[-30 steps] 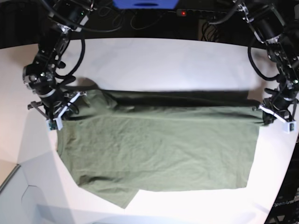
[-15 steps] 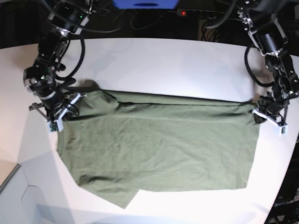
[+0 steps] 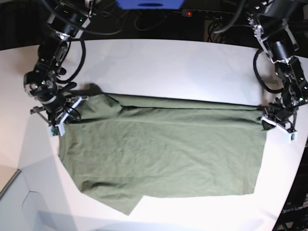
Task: Layout the t-shirt on the table in an organized manner, then fold the t-shirt properly
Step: 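Lift the collar edge with both grippers and fold it over the shirt, then lay the folded edge down and open both grippers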
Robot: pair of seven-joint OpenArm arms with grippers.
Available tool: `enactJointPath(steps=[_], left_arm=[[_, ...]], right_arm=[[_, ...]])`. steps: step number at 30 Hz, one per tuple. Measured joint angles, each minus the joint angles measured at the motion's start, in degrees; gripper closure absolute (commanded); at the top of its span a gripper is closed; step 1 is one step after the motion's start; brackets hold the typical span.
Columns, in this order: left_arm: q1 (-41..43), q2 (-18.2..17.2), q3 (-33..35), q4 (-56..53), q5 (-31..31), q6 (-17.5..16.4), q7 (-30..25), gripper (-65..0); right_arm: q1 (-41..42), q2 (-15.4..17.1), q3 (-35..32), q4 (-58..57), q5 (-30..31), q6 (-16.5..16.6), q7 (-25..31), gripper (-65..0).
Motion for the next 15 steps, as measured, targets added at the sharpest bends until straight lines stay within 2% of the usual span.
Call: enactJointPath(steps=[3, 11, 15], left_arm=[[-0.1, 0.0, 0.0, 0.0, 0.0, 0.0, -3.6, -0.1], [-0.4, 0.1, 0.1, -0.1, 0.0, 0.0, -3.7, -0.1], [-2.3, 0.0, 0.0, -5.7, 0.1, 0.0, -4.3, -0.2]], right_arm=[[0.3, 0.0, 0.0, 0.0, 0.0, 0.0, 0.0, 0.0], [0.7, 0.0, 0.0, 0.0, 0.0, 0.0, 0.0, 0.0], [0.8, 0.0, 0.0, 0.0, -0.1, 0.0, 0.0, 0.0]])
